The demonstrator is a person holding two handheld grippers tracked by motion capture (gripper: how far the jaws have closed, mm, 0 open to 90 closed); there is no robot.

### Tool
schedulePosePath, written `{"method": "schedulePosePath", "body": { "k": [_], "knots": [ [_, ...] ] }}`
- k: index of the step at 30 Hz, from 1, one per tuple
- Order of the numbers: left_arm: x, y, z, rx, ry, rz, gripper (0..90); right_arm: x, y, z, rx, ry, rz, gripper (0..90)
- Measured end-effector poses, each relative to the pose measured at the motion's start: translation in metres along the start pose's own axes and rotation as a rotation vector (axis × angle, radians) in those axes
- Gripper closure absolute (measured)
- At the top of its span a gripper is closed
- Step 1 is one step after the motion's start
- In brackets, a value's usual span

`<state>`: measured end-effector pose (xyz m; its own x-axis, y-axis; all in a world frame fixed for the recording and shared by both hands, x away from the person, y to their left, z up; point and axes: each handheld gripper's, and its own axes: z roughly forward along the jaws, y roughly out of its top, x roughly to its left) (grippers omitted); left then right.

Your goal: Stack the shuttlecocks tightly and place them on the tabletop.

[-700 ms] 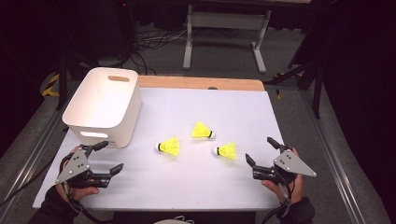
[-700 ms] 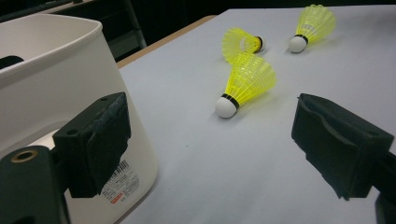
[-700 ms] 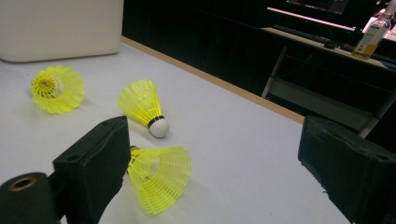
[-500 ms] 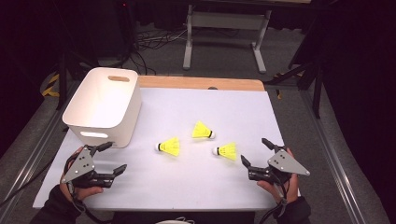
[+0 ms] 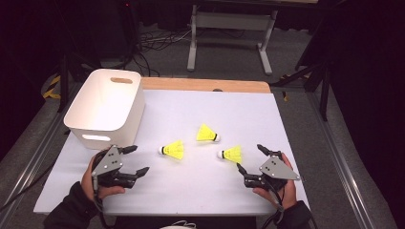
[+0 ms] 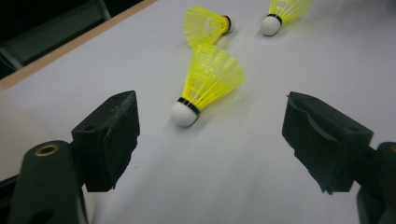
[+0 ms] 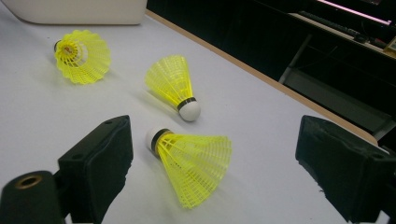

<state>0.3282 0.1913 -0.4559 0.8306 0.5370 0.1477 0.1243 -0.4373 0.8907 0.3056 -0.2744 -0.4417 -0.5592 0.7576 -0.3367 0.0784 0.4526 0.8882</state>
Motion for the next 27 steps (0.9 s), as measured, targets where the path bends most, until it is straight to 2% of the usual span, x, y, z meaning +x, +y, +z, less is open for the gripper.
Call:
{"method": "schedulePosePath", "body": {
  "k": [1, 2, 4, 5, 7, 9, 12, 13, 15, 18, 21, 26, 27],
  "knots": [
    [-0.002, 0.009, 0.013, 0.026, -0.011, 0.008, 21.5, 0.000, -0.001, 0.000, 0.003, 0.000, 0.001, 12.5],
    [-0.002, 0.009, 0.013, 0.026, -0.011, 0.008, 21.5, 0.000, -0.001, 0.000, 0.003, 0.000, 0.001, 12.5],
    [-0.005, 0.020, 0.027, 0.040, -0.042, 0.022, 21.7, 0.001, -0.001, 0.001, 0.015, -0.006, -0.005, 12.7],
    [-0.006, 0.028, 0.039, 0.064, -0.054, 0.030, 24.3, 0.001, -0.002, 0.001, 0.017, -0.004, -0.008, 12.9],
    [-0.003, 0.035, 0.052, 0.078, -0.069, 0.038, 24.1, 0.000, -0.003, 0.001, 0.017, -0.001, -0.005, 12.9],
    [0.001, 0.039, 0.066, 0.106, -0.101, 0.000, 25.3, 0.000, -0.004, 0.001, 0.015, 0.005, -0.003, 12.9],
    [0.004, 0.041, 0.075, 0.119, -0.107, -0.010, 29.9, -0.001, -0.005, 0.000, 0.017, 0.007, 0.001, 13.0],
    [0.006, 0.043, 0.082, 0.127, -0.116, -0.035, 31.1, -0.002, -0.006, 0.000, 0.018, 0.009, 0.002, 13.0],
    [0.007, 0.045, 0.086, 0.132, -0.105, -0.041, 31.9, -0.002, -0.006, 0.000, 0.019, 0.009, 0.004, 13.0],
    [0.012, 0.052, 0.094, 0.130, -0.093, -0.086, 33.5, -0.005, -0.008, 0.001, 0.015, 0.014, 0.018, 13.2],
    [0.016, 0.057, 0.103, 0.148, -0.077, -0.110, 36.3, -0.004, -0.007, 0.002, 0.022, 0.015, 0.014, 13.3],
    [0.019, 0.062, 0.120, 0.217, -0.036, -0.118, 45.0, -0.002, -0.008, 0.004, 0.035, 0.026, 0.009, 13.6],
    [0.019, 0.064, 0.123, 0.224, -0.040, -0.127, 47.4, -0.001, -0.008, 0.005, 0.036, 0.027, 0.007, 13.6]
  ]
}}
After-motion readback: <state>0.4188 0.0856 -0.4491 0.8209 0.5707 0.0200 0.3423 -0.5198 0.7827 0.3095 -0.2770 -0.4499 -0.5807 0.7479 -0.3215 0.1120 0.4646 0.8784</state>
